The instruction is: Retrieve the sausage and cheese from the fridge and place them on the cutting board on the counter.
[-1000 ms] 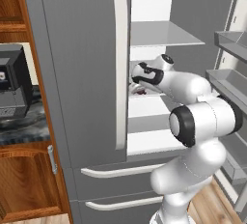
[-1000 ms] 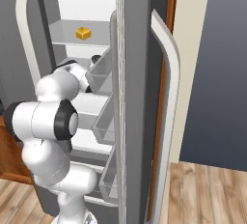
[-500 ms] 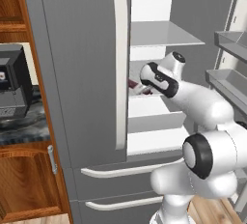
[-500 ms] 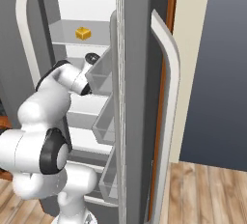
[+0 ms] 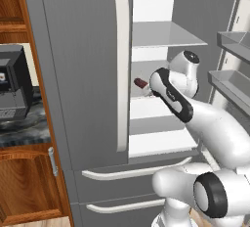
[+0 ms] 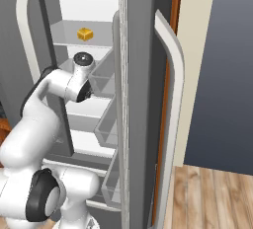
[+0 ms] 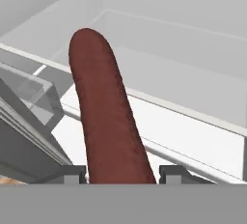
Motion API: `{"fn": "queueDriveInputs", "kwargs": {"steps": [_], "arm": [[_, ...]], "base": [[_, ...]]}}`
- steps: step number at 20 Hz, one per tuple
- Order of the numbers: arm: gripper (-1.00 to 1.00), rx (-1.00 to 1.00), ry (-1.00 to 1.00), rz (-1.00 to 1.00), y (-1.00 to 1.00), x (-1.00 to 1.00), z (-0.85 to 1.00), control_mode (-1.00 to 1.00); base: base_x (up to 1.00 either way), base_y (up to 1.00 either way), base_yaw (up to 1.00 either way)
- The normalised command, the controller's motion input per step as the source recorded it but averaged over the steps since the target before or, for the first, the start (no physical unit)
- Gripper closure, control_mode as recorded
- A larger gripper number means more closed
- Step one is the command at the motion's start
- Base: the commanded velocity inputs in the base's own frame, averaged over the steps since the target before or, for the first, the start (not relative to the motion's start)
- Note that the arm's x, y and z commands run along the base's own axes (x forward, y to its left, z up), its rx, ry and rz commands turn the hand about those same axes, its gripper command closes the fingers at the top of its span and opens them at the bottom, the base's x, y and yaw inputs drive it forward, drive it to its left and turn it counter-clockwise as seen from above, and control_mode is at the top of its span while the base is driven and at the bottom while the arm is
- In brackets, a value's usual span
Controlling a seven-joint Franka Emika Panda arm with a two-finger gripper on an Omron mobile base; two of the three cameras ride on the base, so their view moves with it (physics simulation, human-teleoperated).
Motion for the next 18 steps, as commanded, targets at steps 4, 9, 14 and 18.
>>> {"fn": "queueDriveInputs", "kwargs": {"steps": [4, 9, 14, 18], "arm": [[1.00, 0.00, -0.02, -0.25, -0.08, -0.61, 0.36, -1.00], [1.00, 0.00, -0.02, -0.18, -0.01, -0.70, 0.30, -1.00], [1.00, 0.00, 0.00, -0.10, -0.02, -0.68, 0.27, -1.00], [1.00, 0.00, 0.00, -0.04, -0.02, -0.69, 0.18, -1.00]], "base": [[0.00, 0.00, 0.00], [0.00, 0.00, 0.00], [0.00, 0.00, 0.00], [0.00, 0.00, 0.00]]}}
